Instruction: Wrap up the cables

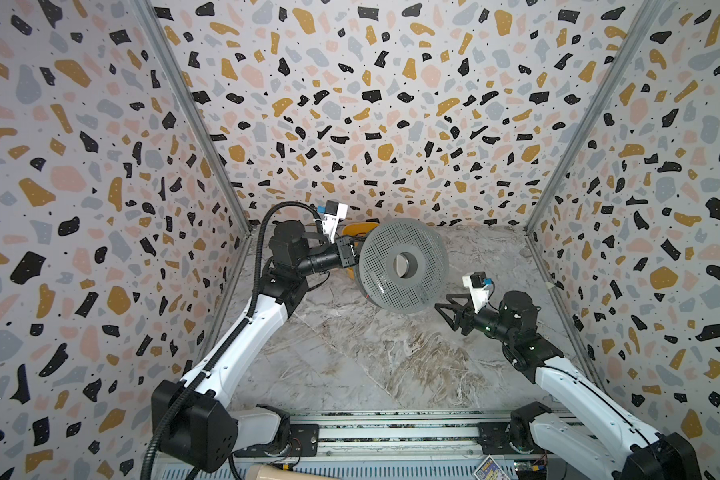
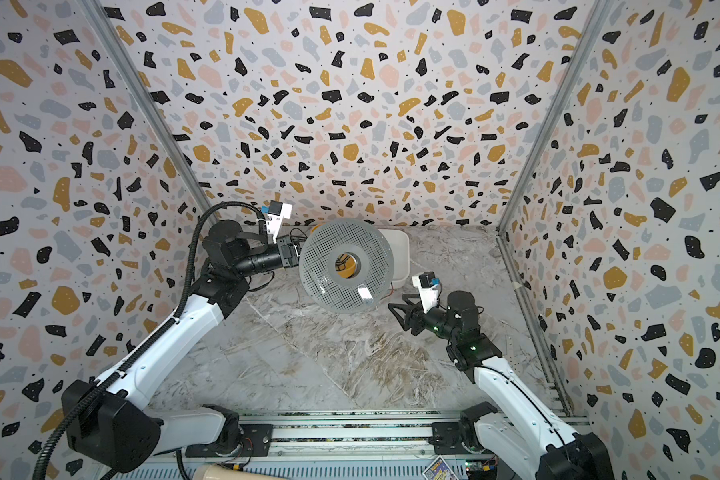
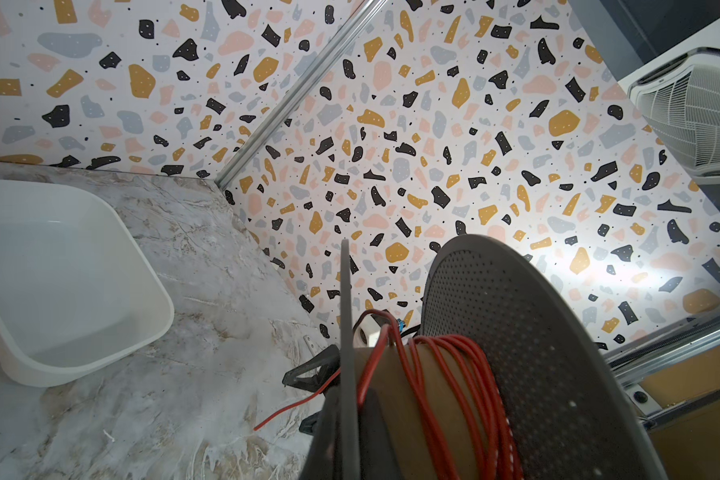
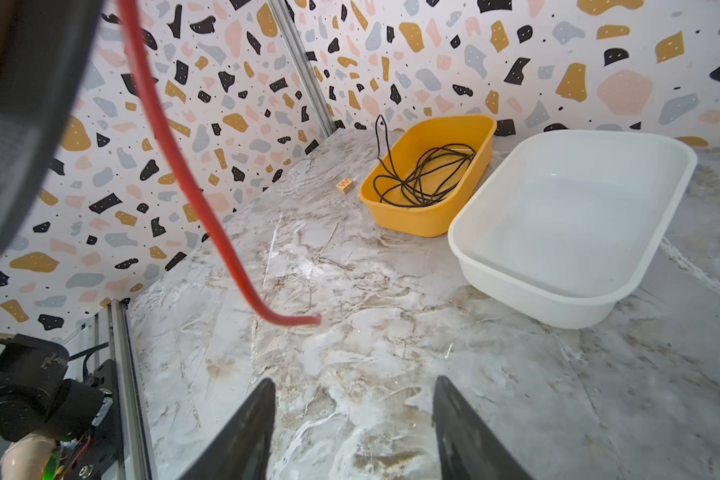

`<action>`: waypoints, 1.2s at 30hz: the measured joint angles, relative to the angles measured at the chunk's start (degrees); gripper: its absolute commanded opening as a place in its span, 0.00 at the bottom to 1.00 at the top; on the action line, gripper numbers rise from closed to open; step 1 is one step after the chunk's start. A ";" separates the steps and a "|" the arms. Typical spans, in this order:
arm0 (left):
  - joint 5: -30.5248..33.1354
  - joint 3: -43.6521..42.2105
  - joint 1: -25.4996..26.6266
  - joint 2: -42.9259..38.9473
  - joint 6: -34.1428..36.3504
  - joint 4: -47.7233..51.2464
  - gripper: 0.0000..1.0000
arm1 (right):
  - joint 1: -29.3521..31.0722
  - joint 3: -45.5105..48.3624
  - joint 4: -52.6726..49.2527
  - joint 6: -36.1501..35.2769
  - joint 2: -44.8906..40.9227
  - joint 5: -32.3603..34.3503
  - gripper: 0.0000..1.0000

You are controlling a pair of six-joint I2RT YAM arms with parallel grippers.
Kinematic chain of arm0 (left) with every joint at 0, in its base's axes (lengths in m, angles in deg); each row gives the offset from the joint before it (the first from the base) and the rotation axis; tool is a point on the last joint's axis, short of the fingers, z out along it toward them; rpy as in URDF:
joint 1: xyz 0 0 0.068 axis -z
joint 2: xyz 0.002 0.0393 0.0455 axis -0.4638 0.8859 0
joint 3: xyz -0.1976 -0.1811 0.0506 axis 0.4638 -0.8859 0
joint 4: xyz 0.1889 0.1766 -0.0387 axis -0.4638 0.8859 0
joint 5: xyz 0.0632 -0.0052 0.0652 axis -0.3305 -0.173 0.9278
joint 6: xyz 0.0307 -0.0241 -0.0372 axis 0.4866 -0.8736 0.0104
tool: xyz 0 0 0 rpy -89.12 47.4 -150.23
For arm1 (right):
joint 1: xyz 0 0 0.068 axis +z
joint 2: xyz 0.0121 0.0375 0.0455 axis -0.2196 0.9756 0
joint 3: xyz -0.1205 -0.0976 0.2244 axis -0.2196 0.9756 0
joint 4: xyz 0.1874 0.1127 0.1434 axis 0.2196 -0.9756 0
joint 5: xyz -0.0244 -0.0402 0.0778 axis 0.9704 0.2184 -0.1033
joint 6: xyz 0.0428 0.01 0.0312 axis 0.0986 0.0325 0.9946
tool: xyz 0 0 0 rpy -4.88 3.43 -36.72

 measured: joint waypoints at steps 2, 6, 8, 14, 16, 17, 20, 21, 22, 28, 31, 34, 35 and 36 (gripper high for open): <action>-0.07 0.00 -0.26 0.46 -0.31 0.02 0.00 | -0.09 -0.24 0.94 -0.22 0.02 -1.77 0.58; -0.11 0.00 -0.31 1.07 -0.81 0.00 0.00 | -0.09 -2.27 2.54 -0.90 1.03 -4.70 0.51; -0.17 0.00 -0.31 1.22 -0.96 0.02 0.00 | -0.09 -4.02 3.67 -1.44 2.84 -6.05 0.47; -0.52 0.04 -0.35 1.36 -1.36 0.00 0.00 | -0.09 -6.64 7.17 -2.14 8.59 -7.80 0.30; -0.59 0.04 -0.42 1.38 -1.40 0.00 0.00 | -0.09 -6.78 7.63 -2.32 10.08 -8.28 0.20; -0.66 0.04 -0.50 1.38 -1.42 0.00 0.00 | -0.09 -6.84 7.72 -2.40 10.58 -8.55 0.14; -0.66 0.04 -1.07 1.51 -1.49 -0.07 0.00 | -0.09 -6.86 7.67 -1.99 10.93 -9.33 0.05; -0.66 0.04 -1.31 1.66 -1.51 -0.22 0.00 | -0.09 -6.86 7.67 -1.62 10.69 -9.57 0.04; -0.63 0.04 -1.51 1.99 -1.62 -0.52 0.00 | -0.09 -6.86 7.41 -1.20 10.16 -9.73 0.03; -0.35 -0.76 -1.86 5.27 -5.88 -6.75 0.00 | -0.09 -8.31 5.07 4.79 6.64 -12.79 0.00; -0.17 -2.40 -1.86 6.23 -8.09 -9.88 0.00 | -0.09 -8.68 6.25 10.73 6.54 -15.63 0.00; 0.09 -4.15 -1.86 6.60 -9.79 -12.31 0.00 | -0.07 -8.68 9.42 18.58 7.69 -18.43 0.00; 0.13 -4.74 -1.86 6.62 -10.47 -13.35 0.00 | -0.07 -8.66 11.34 21.88 8.52 -19.21 0.00; 0.17 -5.20 -1.86 6.62 -11.02 -14.25 0.00 | 0.02 -8.57 13.55 24.92 9.46 -20.06 0.00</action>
